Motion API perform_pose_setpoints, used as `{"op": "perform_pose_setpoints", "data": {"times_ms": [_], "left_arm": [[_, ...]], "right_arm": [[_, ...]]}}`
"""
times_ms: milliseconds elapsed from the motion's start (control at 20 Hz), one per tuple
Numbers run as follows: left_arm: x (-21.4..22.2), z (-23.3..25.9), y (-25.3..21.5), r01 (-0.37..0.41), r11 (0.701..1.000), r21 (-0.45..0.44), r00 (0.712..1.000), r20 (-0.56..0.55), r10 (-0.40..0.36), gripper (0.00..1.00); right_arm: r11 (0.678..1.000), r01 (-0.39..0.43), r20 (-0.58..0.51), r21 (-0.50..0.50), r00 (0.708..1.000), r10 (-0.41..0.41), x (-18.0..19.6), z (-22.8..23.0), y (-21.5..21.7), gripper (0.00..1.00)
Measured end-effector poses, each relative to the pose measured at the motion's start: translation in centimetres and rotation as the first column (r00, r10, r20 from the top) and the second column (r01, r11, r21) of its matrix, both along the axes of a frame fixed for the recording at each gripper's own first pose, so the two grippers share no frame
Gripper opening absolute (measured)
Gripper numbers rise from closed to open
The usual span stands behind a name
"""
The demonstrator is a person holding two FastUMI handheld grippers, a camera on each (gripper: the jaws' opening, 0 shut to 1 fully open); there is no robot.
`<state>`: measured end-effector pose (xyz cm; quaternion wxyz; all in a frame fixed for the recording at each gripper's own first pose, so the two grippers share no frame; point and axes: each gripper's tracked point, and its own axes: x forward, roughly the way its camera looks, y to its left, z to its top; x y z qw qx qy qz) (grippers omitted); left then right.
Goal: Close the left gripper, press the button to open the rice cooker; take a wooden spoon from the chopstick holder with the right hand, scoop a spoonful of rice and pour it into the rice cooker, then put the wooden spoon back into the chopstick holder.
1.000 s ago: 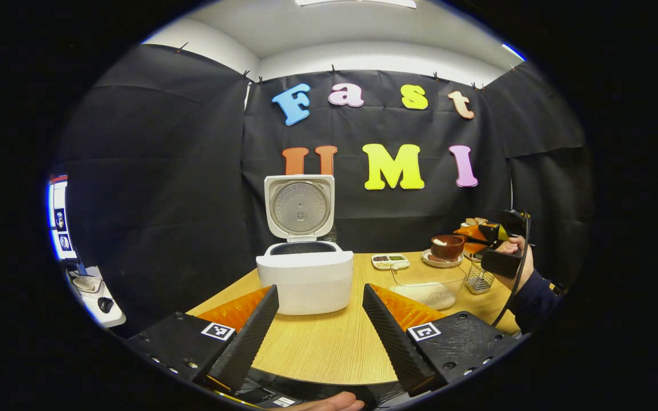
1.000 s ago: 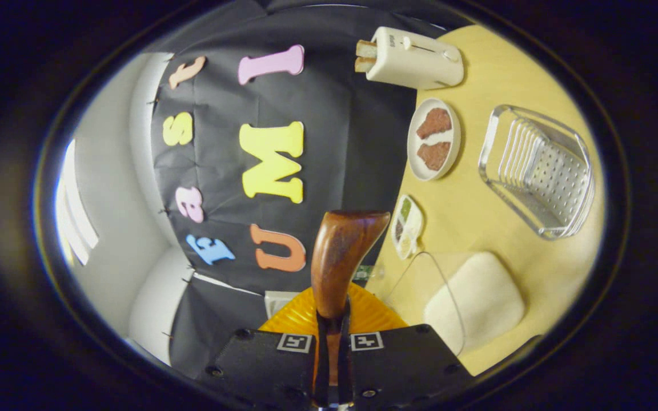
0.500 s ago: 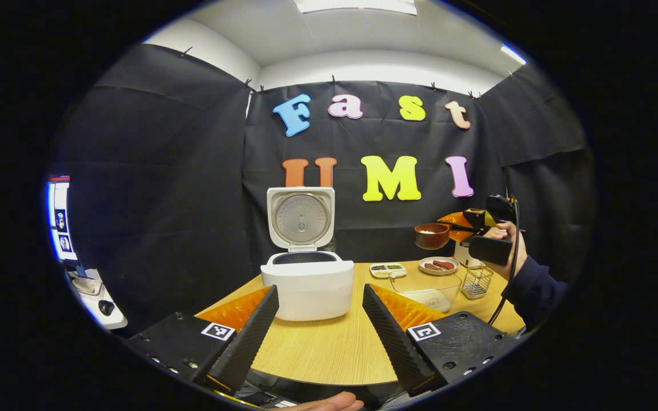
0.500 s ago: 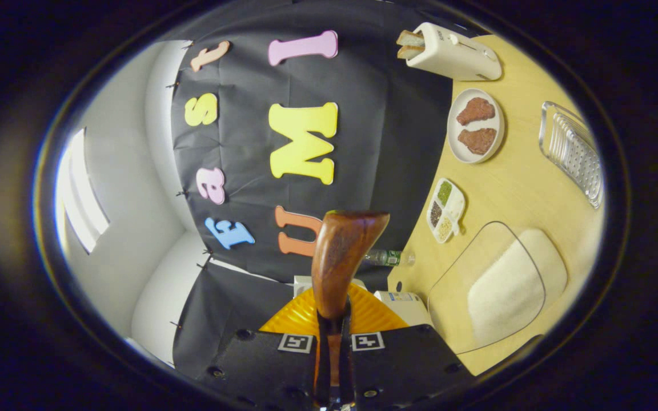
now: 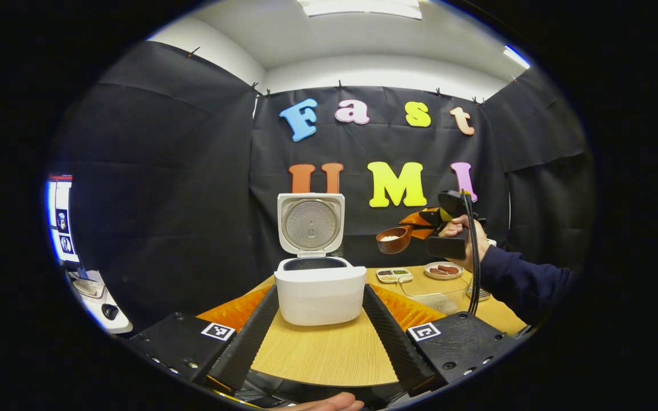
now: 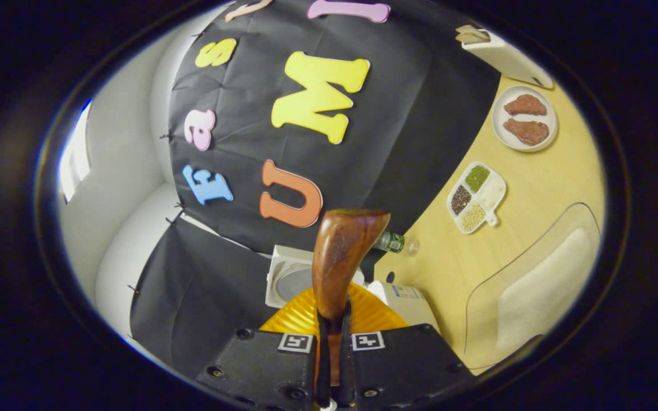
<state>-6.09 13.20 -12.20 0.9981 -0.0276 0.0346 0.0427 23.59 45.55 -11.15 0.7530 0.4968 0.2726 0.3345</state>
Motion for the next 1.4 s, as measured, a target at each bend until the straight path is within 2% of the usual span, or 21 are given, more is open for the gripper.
{"op": "perform_pose_setpoints", "data": {"times_ms": [150, 300, 550, 600, 650, 700, 900, 1100, 1200, 1250, 1300, 1400], "left_arm": [[0.2, -0.9, 1.4, -0.019, 1.000, -0.001, 1.000, -0.007, 0.019, 0.94], [-0.2, -1.2, 2.2, -0.037, 0.999, 0.000, 0.999, -0.010, 0.037, 0.95], [-0.2, -1.3, 2.7, -0.052, 0.998, 0.022, 0.999, -0.008, 0.052, 0.95], [-0.3, -1.3, 2.6, -0.052, 0.998, 0.029, 0.999, -0.003, 0.052, 0.84], [-0.4, -1.2, 2.6, -0.053, 0.998, 0.036, 0.999, -0.001, 0.053, 0.94], [-0.2, -1.2, 2.8, -0.059, 0.997, 0.044, 0.998, 0.001, 0.059, 0.94], [0.1, -1.7, 2.7, -0.055, 0.997, 0.059, 0.998, -0.010, 0.056, 0.94], [0.0, -1.9, 3.0, -0.062, 0.996, 0.056, 0.998, -0.020, 0.064, 0.95], [-0.2, -1.9, 3.1, -0.066, 0.996, 0.055, 0.998, -0.019, 0.067, 0.96], [-0.3, -1.9, 3.1, -0.069, 0.996, 0.055, 0.997, -0.021, 0.071, 0.96], [-0.4, -2.0, 3.3, -0.073, 0.996, 0.053, 0.997, -0.021, 0.074, 0.96], [-0.4, -1.9, 3.2, -0.074, 0.996, 0.047, 0.997, -0.018, 0.075, 0.96]], "right_arm": [[0.997, -0.009, 0.024, -0.071, 1.000, 0.010, 1.3, 0.2, 4.5, 0.11], [0.982, -0.001, 0.091, -0.187, 0.996, 0.018, 3.0, 0.2, 8.8, 0.11], [0.931, 0.020, 0.200, -0.365, 0.978, 0.058, 4.1, -0.4, 15.3, 0.12], [0.913, 0.026, 0.230, -0.407, 0.970, 0.075, 4.2, -0.5, 16.2, 0.12], [0.887, 0.042, 0.264, -0.460, 0.960, 0.091, 4.3, -0.8, 16.8, 0.11], [0.863, 0.059, 0.299, -0.503, 0.948, 0.110, 4.3, -0.9, 17.5, 0.12], [0.782, 0.136, 0.449, -0.608, 0.872, 0.197, 2.8, -0.2, 19.6, 0.12], [0.725, 0.190, 0.530, -0.661, 0.803, 0.273, 1.3, -0.3, 20.8, 0.12], [0.708, 0.218, 0.572, -0.672, 0.760, 0.309, 0.7, 0.2, 21.1, 0.12], [0.703, 0.243, 0.603, -0.669, 0.730, 0.322, 0.2, 0.7, 21.2, 0.12], [0.702, 0.266, 0.641, -0.661, 0.685, 0.345, -0.5, 1.4, 21.6, 0.12], [0.669, 0.339, 0.706, -0.662, 0.580, 0.405, -1.8, 2.9, 22.2, 0.12]]}}
